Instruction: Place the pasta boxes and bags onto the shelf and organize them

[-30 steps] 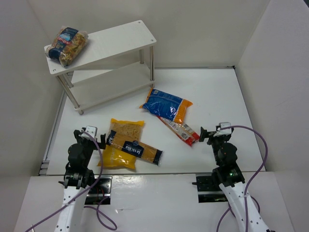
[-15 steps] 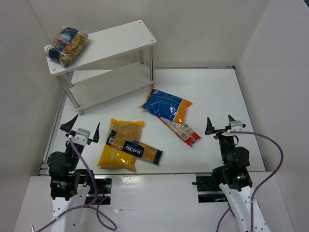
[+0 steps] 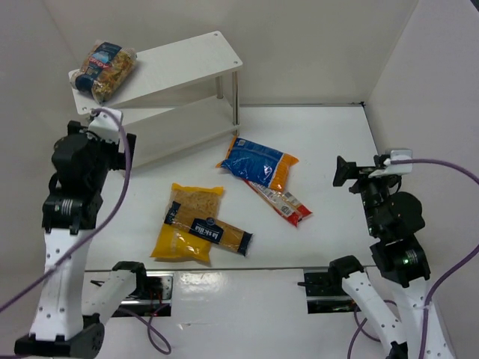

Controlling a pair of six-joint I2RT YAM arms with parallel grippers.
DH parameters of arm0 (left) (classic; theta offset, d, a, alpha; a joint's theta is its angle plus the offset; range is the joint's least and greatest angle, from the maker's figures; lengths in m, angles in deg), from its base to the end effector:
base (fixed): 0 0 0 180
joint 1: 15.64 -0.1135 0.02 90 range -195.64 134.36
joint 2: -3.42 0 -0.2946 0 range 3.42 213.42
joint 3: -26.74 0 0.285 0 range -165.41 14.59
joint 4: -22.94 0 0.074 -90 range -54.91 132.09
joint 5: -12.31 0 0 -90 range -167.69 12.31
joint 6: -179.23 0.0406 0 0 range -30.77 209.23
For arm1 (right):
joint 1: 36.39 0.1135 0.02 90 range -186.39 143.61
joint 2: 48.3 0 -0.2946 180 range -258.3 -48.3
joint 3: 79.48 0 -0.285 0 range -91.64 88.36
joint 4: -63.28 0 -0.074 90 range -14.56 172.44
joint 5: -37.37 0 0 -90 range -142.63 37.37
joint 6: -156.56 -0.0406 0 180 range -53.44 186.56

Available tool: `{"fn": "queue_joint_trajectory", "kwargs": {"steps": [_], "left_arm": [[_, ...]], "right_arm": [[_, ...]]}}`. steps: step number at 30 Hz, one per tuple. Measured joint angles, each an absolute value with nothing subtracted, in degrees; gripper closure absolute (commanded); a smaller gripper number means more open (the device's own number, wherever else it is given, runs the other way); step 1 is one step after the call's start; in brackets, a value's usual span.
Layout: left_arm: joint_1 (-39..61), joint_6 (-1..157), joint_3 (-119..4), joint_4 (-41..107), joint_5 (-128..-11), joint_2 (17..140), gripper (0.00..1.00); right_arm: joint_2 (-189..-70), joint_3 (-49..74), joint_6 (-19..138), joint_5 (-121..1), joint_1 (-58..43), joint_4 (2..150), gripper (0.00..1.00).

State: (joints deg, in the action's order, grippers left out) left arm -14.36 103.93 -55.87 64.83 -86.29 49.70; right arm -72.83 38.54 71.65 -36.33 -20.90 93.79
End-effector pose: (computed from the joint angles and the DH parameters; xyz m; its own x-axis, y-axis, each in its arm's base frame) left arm 0.1597 0.0025 0.4842 -0.1258 0.2538 -0.9590 -0.0980 0.9588 0.2666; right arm 0.0901 0.0132 0.4228 0.1149 -0.0565 -0.9918 0.0224 0.9983 -0.0543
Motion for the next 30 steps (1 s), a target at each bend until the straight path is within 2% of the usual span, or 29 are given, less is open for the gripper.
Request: {"fn": "queue_joint_trajectory", "kwargs": {"steps": [3,6,15,18,24,30], "left_arm": [[-14.36,103.76,-59.91,72.66,-88.6,57.64,0.01],[-14.36,102.18,-58.23,76.55,-88.89,59.43,0.01],[-14.34,99.08,-49.57,73.92,-82.72,42.14,0.01],[-14.34,98.77,-46.93,70.49,-81.15,41.42,0.01],[-14.34,97.2,-38.95,69.25,-77.92,45.4,0.01],[-14.34,96.56,-40.17,69.79,-72.78,56.37,0.01]], "right_arm": [[-77.25,31.28,67.27,-37.8,-22.54,99.97,0.0],[-81.86,24.86,65.48,-43.48,-25.52,106.84,0.0],[-111.0,12.75,72.63,-64.53,-33.8,124.5,0.0],[-118.14,14.6,73.7,-70.14,-33.38,123.4,0.0],[-114.43,25.62,73.81,-72.66,-23.64,112.1,0.0],[-118.62,26.17,79.54,-63.04,-17.25,102.05,0.0]]}}
